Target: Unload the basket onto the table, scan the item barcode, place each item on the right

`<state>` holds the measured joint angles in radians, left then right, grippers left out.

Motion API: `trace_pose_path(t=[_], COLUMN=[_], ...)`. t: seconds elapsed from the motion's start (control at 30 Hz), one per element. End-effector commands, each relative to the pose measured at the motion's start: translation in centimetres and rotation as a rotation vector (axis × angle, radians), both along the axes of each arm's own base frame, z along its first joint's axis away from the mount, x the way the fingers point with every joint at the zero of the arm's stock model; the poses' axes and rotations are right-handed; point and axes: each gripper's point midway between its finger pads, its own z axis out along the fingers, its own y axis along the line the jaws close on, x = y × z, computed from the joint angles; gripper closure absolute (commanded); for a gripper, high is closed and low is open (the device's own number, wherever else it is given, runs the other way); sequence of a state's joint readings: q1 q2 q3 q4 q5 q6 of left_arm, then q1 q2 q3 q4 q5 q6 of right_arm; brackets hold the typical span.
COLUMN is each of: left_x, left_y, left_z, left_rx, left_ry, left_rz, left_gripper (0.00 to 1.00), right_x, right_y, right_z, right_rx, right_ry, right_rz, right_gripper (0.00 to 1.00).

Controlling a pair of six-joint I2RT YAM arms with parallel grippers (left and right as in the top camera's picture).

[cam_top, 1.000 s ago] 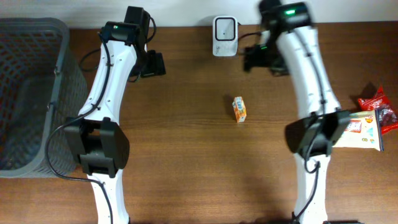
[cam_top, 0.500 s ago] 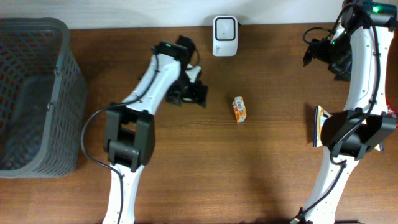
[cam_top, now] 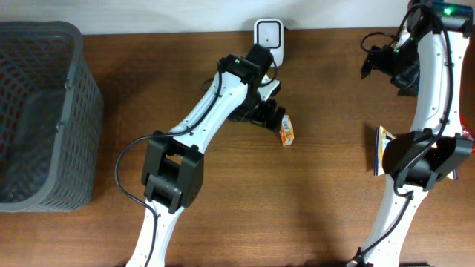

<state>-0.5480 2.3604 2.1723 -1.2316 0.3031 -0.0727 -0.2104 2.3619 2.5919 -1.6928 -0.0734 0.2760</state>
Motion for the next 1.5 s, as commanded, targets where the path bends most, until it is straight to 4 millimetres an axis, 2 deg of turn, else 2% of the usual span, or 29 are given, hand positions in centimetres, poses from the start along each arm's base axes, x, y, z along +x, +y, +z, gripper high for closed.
trace_pose_path(t=[0.0, 0.2, 0.33, 0.43, 0.53, 0.63, 0.73, 0.83, 1.1, 1.17, 1.37, 1.4, 1.47], left_x=[0.3, 2.0, 1.9, 1.8, 1.4, 0.9, 0.8, 0.8, 0.6, 0.6, 1.5, 1.8, 2.5], left_y=[-1.6, -2.1, -4.8, -5.6, -6.3, -6.5, -6.5, -6.5, -6.5, -6.5, -6.7, -6.4, -5.6], left_z=[0.8, 0.3, 0.8, 0.5, -1.0, -2.8, -3.4, -3.4, -5.4, -5.4, -3.4, -2.5, -0.7], left_rx=[-0.032, 0.118, 0.114, 0.128, 0.135, 0.160, 0.168, 0.167, 0.190, 0.191, 0.164, 0.161, 0.159], left_ry=[-0.015, -0.147, -0.250, -0.289, -0.273, -0.249, -0.240, -0.241, -0.214, -0.214, -0.234, -0.236, -0.238], left_rz=[0.064, 0.360, 0.343, 0.359, 0.364, 0.351, 0.348, 0.349, 0.356, 0.355, 0.368, 0.377, 0.398], left_gripper=[0.02, 0.03, 0.04, 0.08, 0.16, 0.34, 0.41, 0.55, 0.56, 0.65, 0.85, 0.89, 0.90], right_x=[0.1, 0.1, 0.1, 0.1, 0.1, 0.1, 0.1, 0.1, 0.1, 0.1, 0.1, 0.1, 0.1], right_y=[0.1, 0.1, 0.1, 0.1, 0.1, 0.1, 0.1, 0.1, 0.1, 0.1, 0.1, 0.1, 0.1], right_z=[0.9, 0.9, 0.9, 0.9, 0.9, 0.9, 0.9, 0.9, 0.9, 0.9, 0.9, 0.9, 0.9], right_rx=[-0.001, -0.001, -0.001, -0.001, -0.001, -0.001, -0.001, -0.001, -0.001, -0.001, -0.001, -0.001, -0.001], right_ry=[-0.024, -0.025, -0.024, -0.025, -0.025, -0.025, -0.025, -0.025, -0.025, -0.025, -0.024, -0.025, -0.025], right_rz=[0.011, 0.011, 0.011, 0.011, 0.011, 0.011, 0.011, 0.011, 0.011, 0.011, 0.011, 0.011, 0.011], right_gripper=[0.02, 0.02, 0.02, 0.02, 0.02, 0.02, 0.01, 0.02, 0.02, 0.02, 0.02, 0.02, 0.02])
